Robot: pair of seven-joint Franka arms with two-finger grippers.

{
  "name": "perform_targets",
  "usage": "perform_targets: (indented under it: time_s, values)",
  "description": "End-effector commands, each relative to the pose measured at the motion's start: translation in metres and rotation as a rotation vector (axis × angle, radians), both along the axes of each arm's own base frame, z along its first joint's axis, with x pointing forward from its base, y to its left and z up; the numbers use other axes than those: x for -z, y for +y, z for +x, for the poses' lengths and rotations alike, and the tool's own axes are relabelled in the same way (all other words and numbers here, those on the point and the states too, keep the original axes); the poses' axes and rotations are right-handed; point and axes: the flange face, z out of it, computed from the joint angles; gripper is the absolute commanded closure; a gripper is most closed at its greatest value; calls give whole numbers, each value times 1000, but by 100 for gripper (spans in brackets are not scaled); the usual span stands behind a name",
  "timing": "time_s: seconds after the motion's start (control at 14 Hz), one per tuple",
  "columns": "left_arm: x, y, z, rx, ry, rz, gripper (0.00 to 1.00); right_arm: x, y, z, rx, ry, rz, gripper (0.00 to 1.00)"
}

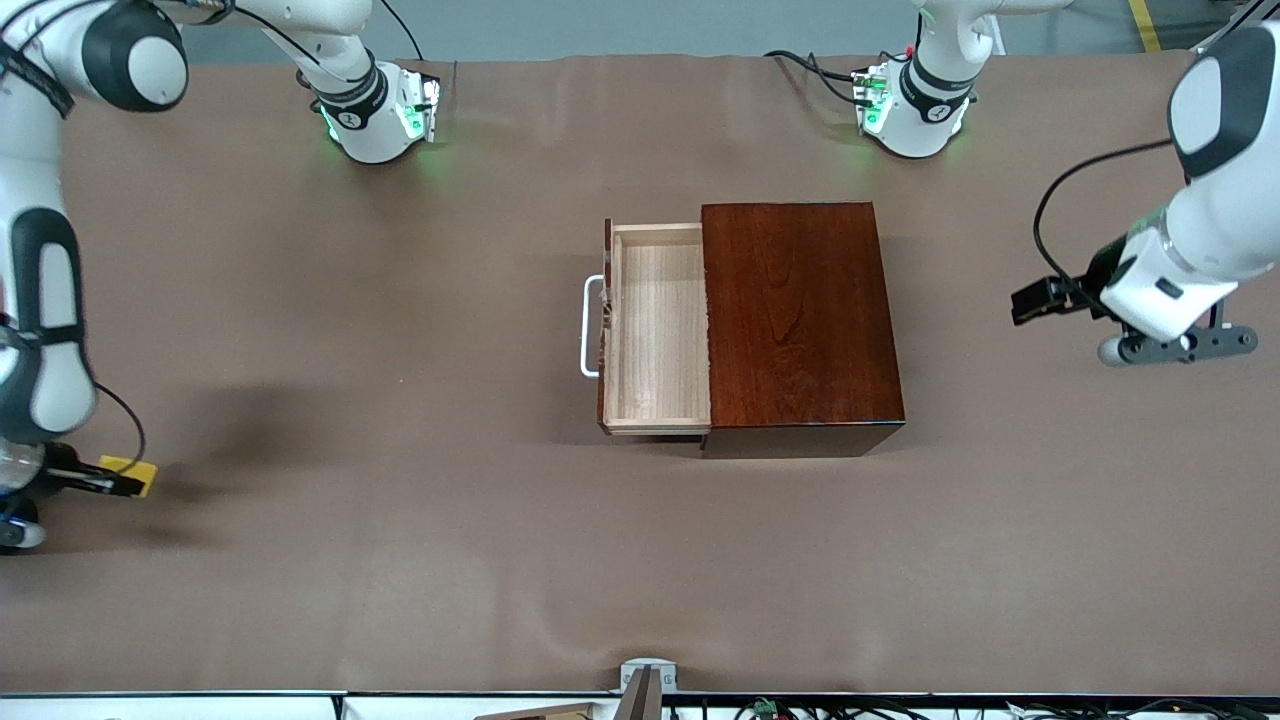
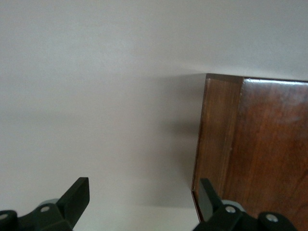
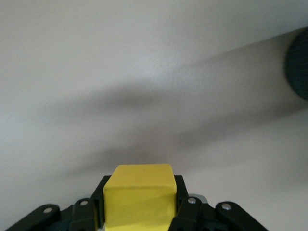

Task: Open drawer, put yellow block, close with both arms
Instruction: 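Grasp the yellow cube with the right gripper and lift it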

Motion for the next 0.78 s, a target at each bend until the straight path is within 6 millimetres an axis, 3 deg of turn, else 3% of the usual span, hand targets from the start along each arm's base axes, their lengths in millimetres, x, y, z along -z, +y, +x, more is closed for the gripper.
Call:
perform_targets:
  time_s: [0.0, 0.21, 0.36, 0.5, 0.71]
  values:
    - [-18, -7, -24, 35, -34, 21, 0, -104, 32, -23, -50, 46, 12, 96]
    - [-36, -7, -21, 78, -68, 17, 0, -171, 83, -44, -63, 126, 41, 96]
    - [-51, -6, -21, 144, -68, 17, 0, -200, 142, -50, -3, 162, 38, 96]
    - [-61, -3, -22, 149, -66, 36, 0, -213, 216, -49, 12, 179, 31, 97]
    - [-72, -8, -18, 160, -90, 51, 0, -213, 341, -49, -26, 179, 103, 98]
